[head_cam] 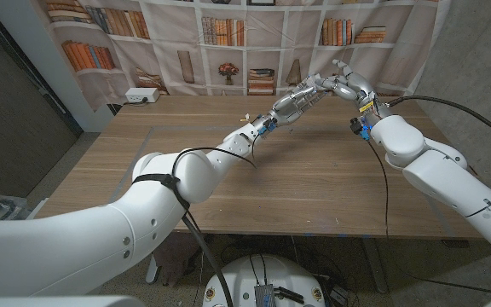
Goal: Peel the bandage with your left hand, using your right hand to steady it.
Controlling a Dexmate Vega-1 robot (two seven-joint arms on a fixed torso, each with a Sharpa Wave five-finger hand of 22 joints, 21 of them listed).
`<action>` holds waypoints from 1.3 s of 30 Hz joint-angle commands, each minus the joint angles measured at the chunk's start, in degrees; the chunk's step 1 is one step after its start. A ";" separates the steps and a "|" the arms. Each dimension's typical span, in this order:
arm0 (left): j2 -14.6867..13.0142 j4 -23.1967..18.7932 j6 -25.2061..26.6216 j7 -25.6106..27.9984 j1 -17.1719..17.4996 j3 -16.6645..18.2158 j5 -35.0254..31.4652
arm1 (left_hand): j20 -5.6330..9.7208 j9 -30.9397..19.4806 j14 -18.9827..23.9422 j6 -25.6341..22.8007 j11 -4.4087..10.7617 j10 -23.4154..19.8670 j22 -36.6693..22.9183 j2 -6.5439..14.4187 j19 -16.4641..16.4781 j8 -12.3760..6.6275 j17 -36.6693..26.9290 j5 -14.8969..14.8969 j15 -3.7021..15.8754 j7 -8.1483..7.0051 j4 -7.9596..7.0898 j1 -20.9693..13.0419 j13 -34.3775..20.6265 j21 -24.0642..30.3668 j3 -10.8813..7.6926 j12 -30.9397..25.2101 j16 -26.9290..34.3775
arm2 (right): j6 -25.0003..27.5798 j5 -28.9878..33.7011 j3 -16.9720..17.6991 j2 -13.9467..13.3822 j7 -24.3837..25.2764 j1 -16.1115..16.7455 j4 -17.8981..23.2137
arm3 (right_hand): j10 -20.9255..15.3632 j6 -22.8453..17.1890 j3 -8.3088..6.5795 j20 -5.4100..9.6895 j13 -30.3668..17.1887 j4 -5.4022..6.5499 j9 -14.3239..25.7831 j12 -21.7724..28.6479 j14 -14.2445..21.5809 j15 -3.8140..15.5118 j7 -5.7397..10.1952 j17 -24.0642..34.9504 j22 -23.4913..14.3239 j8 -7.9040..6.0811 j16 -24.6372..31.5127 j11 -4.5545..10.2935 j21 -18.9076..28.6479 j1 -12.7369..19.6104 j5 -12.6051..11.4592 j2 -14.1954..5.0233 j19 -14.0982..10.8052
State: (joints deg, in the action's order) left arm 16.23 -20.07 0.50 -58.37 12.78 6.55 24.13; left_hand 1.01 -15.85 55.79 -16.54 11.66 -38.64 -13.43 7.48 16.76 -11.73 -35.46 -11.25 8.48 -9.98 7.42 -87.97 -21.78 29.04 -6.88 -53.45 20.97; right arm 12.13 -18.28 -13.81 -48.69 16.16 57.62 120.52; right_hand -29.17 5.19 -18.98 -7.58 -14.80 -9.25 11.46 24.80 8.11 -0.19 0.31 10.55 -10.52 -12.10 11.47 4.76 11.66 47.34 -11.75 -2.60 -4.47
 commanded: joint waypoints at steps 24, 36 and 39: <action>2.24 -4.16 1.71 -2.67 0.11 4.42 -12.26 | -0.34 -0.19 0.36 0.62 0.10 0.70 -0.28 0.36 -0.84 0.22 -0.73 -0.23 5.41 -0.23 0.09 -0.47 -0.26 0.64 0.29 -0.82 -0.46 | -4.01 -2.93 1.02 2.37 0.68 1.25 -3.41 | -1.27 -4.26 0.74 2.12 -2.39 4.62 -0.09 1.14 1.06 2.06 3.03 0.97 -0.31 -0.95 1.01 1.49 0.42 -2.60 0.22 -5.26 -0.61; 2.10 -4.25 1.27 -2.22 0.38 5.30 -12.58 | -0.34 -0.21 0.30 0.70 0.10 0.87 -0.27 0.38 -0.97 0.23 -0.97 -0.22 5.39 -0.30 0.07 -0.49 -0.35 0.87 0.33 -0.97 -0.59 | -8.06 -3.34 1.13 3.18 -0.15 1.45 -5.33 | -1.58 -4.54 4.88 -1.15 -3.04 7.64 -0.13 1.05 0.96 -1.13 0.54 1.03 -0.32 -0.40 0.91 -2.08 0.18 -10.75 0.52 -2.25 -0.11; 2.11 -4.25 1.19 -1.70 0.26 5.33 -12.87 | -0.38 -0.22 0.31 0.66 0.10 0.99 -0.26 0.41 -1.01 0.20 -1.03 -0.22 5.39 -0.31 0.06 -0.49 -0.30 0.93 0.34 -0.93 -0.62 | -7.88 -3.14 1.14 3.09 0.00 1.31 -5.19 | -2.64 -5.59 2.89 -0.43 -3.20 6.40 -0.13 1.33 1.60 -0.35 0.77 0.67 -0.30 -0.68 0.86 -1.61 0.23 -8.82 -1.31 -4.46 -0.21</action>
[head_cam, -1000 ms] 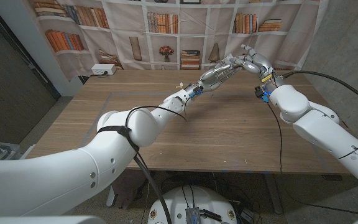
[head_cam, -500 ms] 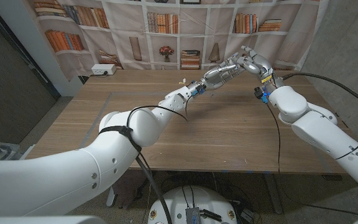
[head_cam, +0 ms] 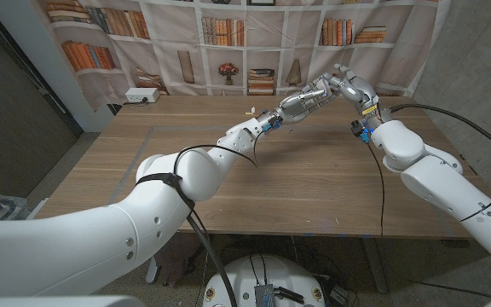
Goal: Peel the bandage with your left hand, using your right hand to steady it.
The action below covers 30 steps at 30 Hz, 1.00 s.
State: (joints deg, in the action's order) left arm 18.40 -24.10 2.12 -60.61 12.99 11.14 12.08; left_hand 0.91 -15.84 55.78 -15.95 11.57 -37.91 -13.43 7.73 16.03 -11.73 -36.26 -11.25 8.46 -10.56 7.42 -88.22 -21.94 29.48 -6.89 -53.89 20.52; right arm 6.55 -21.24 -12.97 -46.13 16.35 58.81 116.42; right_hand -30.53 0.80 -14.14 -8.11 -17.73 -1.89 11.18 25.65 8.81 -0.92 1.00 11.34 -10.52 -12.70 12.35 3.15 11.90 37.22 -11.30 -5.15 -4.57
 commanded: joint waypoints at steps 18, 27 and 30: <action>0.38 -0.21 -0.20 1.70 -0.43 1.17 -2.76 | -0.40 -0.27 0.27 -0.40 0.20 0.41 -0.23 0.29 -0.71 0.01 -0.45 -0.20 5.41 -0.06 0.03 -0.28 -0.24 0.75 0.35 -0.72 -0.42 | -1.06 0.49 0.57 -0.18 0.34 0.37 -0.39 | -3.38 -2.46 -9.45 0.60 -0.48 -8.66 0.11 0.08 2.75 1.97 0.17 -0.96 -0.15 -0.03 -0.59 1.64 0.37 11.74 -10.43 -2.97 -1.96; 0.29 -0.21 -0.33 1.30 -0.56 1.14 -3.23 | -0.34 -0.28 0.25 -0.55 0.19 0.44 -0.22 0.33 -0.81 -0.04 -0.53 -0.18 5.41 -0.03 -0.02 -0.24 -0.28 0.92 0.38 -0.85 -0.56 | -0.51 0.79 0.71 -0.21 0.94 0.64 0.13 | -3.45 -2.94 -11.09 1.25 -0.50 -9.16 0.11 -0.17 3.02 2.78 0.80 -1.08 -0.12 -0.08 -0.83 2.56 0.40 14.69 -11.75 -2.71 -2.35; 0.19 -0.21 -0.59 0.80 -0.53 0.97 -3.24 | -0.33 -0.29 0.31 -0.52 0.19 0.52 -0.21 0.34 -0.83 -0.01 -0.61 -0.17 5.41 -0.05 -0.03 -0.23 -0.26 0.99 0.39 -0.85 -0.56 | -0.16 0.95 0.69 -0.39 0.95 0.62 0.32 | -3.68 -3.00 -11.46 1.48 -0.52 -9.25 0.12 -0.19 3.16 3.25 0.96 -1.13 -0.11 -0.06 -0.86 2.97 0.40 15.74 -11.98 -2.39 -2.49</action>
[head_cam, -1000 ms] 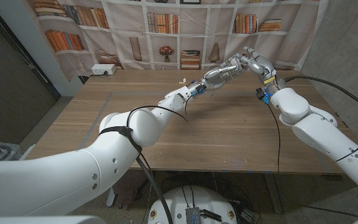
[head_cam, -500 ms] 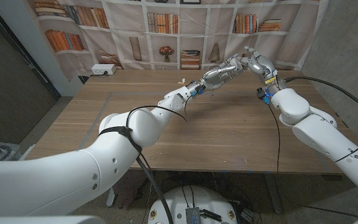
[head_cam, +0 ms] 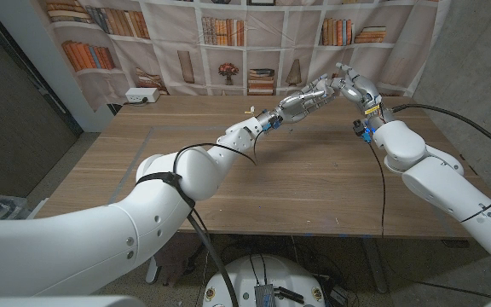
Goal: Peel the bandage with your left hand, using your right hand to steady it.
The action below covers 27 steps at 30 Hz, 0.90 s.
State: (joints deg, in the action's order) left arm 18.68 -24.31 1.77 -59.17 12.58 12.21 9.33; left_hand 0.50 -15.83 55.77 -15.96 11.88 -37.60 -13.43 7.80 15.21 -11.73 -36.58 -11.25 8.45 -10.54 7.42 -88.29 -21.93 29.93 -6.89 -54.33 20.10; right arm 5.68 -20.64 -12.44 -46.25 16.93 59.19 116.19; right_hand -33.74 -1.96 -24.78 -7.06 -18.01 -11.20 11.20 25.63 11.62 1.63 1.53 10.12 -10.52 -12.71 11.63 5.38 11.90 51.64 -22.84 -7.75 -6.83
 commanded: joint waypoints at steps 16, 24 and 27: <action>-0.54 0.00 -0.82 -3.40 0.06 -1.65 0.57 | -0.09 -0.32 0.28 -1.12 -0.12 0.41 -0.16 0.32 -0.33 -0.19 -0.52 -0.14 5.41 -0.47 -0.03 -0.18 -0.22 0.89 0.41 -0.55 -0.41 | 3.15 1.64 -0.10 -0.38 1.98 0.32 2.23 | -0.13 0.09 -1.36 2.33 -0.59 0.20 0.16 -0.69 0.06 1.93 2.58 0.18 -0.08 0.13 -0.31 2.46 0.47 5.86 -0.19 1.50 -1.00; -1.06 0.05 -1.51 -4.26 0.14 -2.81 1.39 | -0.02 -0.32 0.36 -1.26 -0.11 0.41 -0.14 0.33 -0.45 -0.18 -0.70 -0.12 5.41 -0.33 -0.04 -0.17 -0.27 1.09 0.43 -0.70 -0.49 | 3.05 1.67 0.37 -0.05 2.61 1.01 2.65 | -2.28 -0.20 -0.50 2.66 -1.13 0.74 0.19 0.11 1.49 2.78 2.62 0.32 -0.10 0.03 0.36 3.38 0.66 7.59 0.88 2.67 -1.92; -1.26 0.35 -1.78 -4.31 0.08 -3.05 1.86 | -0.04 -0.32 0.37 -1.25 -0.11 0.42 -0.13 0.35 -0.50 -0.16 -0.74 -0.12 5.42 -0.34 -0.04 -0.18 -0.27 1.12 0.42 -0.73 -0.50 | 3.29 1.67 0.54 -0.14 2.68 1.17 2.92 | -2.88 -0.50 0.22 2.54 -1.36 1.12 0.19 0.36 1.90 2.73 2.46 0.40 -0.11 -0.05 0.55 3.25 0.65 7.38 1.40 3.36 -2.04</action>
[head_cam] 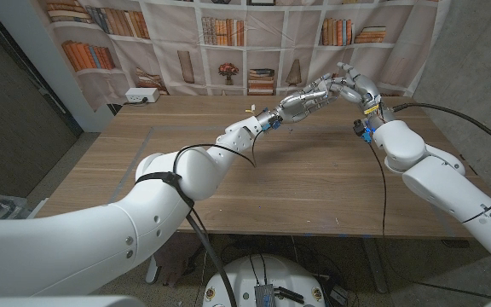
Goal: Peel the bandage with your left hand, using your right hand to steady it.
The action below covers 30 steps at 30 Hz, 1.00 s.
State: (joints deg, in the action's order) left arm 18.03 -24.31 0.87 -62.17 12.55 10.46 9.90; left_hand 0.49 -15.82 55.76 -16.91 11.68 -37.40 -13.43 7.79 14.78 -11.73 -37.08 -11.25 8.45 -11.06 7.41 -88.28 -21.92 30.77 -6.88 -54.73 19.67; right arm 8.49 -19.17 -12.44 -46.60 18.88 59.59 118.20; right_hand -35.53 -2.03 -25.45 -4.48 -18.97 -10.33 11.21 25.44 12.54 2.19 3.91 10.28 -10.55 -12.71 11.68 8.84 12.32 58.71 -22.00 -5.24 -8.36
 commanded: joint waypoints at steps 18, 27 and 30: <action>-1.35 -0.08 -1.14 -1.09 0.03 -3.28 1.76 | -0.18 -0.28 0.47 -0.53 0.09 0.39 -0.09 0.35 -0.28 -0.10 -0.58 -0.11 5.41 -0.16 -0.02 -0.19 -0.35 0.68 0.45 -0.54 -0.24 | 0.65 -1.14 1.20 0.32 0.06 1.35 0.99 | -2.39 -0.64 3.60 -1.07 -1.49 1.32 0.22 1.44 2.38 1.78 -0.86 0.62 -0.14 0.07 0.98 -0.27 0.18 -1.11 2.75 2.74 -1.04; -1.85 -0.08 -1.04 -0.17 -0.48 -4.11 0.05 | -0.26 -0.25 0.47 -0.30 0.07 0.69 -0.06 0.35 -0.52 0.05 -0.78 -0.15 5.42 -0.09 0.02 -0.27 -0.39 0.88 0.44 -0.59 -0.37 | -2.04 -4.58 3.46 -1.30 -4.14 2.54 -0.37 | -0.93 0.05 4.48 -1.48 -2.00 1.86 0.23 1.11 1.90 0.72 -1.26 0.84 -0.17 0.44 0.73 -1.03 -0.07 -1.86 3.47 2.80 -0.67; -1.96 -0.08 -1.14 -0.31 -0.57 -4.33 -0.22 | -0.29 -0.24 0.48 -0.27 0.06 0.80 -0.06 0.34 -0.57 0.08 -0.87 -0.15 5.42 -0.13 0.03 -0.29 -0.38 0.94 0.44 -0.58 -0.38 | -3.47 -6.21 4.35 -1.80 -6.13 2.91 -1.20 | -0.13 0.42 4.88 -1.70 -2.22 2.14 0.24 0.81 0.95 0.27 -1.40 0.93 -0.18 0.61 0.43 -1.57 -0.22 -2.34 3.77 2.77 -0.35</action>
State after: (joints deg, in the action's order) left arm 16.66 -24.21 -0.28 -63.01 12.56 7.32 11.17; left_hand 0.30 -15.82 55.76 -17.31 11.77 -36.90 -13.30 7.79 14.60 -11.73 -37.77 -11.25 8.45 -11.05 7.26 -88.27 -22.21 31.25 -6.73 -55.17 19.67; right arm 8.43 -21.07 -10.52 -46.77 17.91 61.31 118.73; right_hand -36.22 -2.03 -21.00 -5.84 -20.90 -8.28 11.34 26.60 13.99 2.27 2.41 11.06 -10.54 -12.27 12.13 7.46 12.32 57.11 -18.41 -2.43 -9.07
